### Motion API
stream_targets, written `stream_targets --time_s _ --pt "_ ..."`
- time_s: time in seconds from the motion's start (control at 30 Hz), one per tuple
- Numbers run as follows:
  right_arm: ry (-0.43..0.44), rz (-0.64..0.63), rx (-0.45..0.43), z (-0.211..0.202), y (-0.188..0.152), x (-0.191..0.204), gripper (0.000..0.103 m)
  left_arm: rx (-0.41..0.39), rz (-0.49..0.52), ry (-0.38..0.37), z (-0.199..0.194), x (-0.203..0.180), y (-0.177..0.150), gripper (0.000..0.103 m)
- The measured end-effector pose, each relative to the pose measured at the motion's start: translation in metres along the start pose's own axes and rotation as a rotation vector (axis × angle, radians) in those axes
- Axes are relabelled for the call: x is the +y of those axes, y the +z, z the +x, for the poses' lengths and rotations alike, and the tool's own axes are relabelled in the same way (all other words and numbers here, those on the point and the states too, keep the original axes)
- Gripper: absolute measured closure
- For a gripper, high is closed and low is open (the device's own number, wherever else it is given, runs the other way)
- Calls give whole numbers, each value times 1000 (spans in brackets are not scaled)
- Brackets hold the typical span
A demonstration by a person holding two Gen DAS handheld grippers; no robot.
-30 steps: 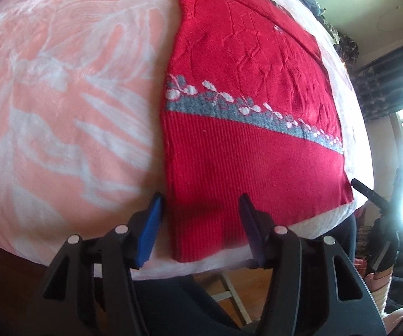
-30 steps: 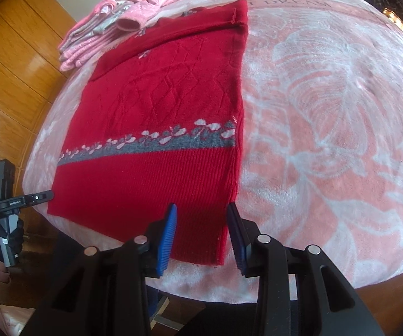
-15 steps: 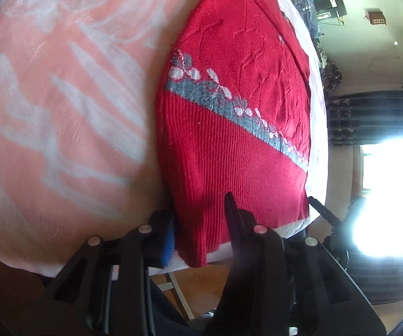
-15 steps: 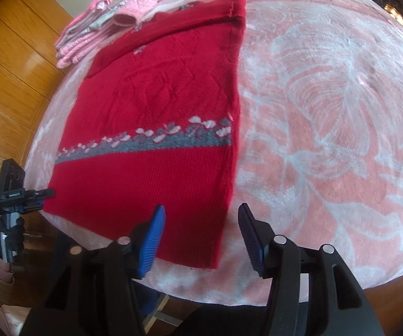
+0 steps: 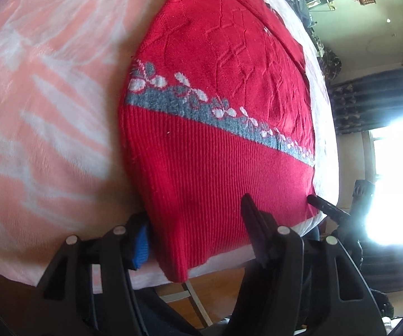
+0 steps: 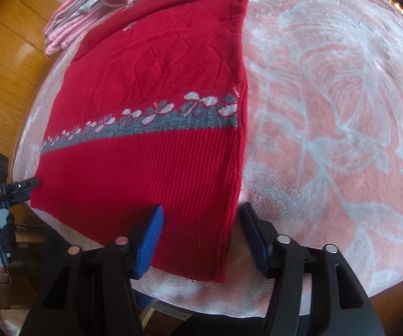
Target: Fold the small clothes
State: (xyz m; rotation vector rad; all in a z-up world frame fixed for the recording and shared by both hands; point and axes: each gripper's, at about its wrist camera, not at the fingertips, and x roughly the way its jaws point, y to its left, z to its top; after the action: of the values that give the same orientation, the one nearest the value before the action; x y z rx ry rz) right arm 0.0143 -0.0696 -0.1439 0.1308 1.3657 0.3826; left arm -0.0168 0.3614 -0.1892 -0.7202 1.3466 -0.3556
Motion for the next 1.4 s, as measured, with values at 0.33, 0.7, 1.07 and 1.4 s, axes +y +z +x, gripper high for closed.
stream_targets --time_s 0.33,0.7,1.07,1.4 --pt "140 26 9 -2 -2 -5 96 -19 -17 9 -8 9 -3 97" --pt "375 106 -86 -40 25 -17 96 -127 23 -70 -50 -19 31 97" --pt "377 196 -134 -34 127 -43 96 -217 16 -59 -55 -24 116 97" --pt "358 272 -62 26 189 -61 96 -184 -45 -23 -14 0 169 97"
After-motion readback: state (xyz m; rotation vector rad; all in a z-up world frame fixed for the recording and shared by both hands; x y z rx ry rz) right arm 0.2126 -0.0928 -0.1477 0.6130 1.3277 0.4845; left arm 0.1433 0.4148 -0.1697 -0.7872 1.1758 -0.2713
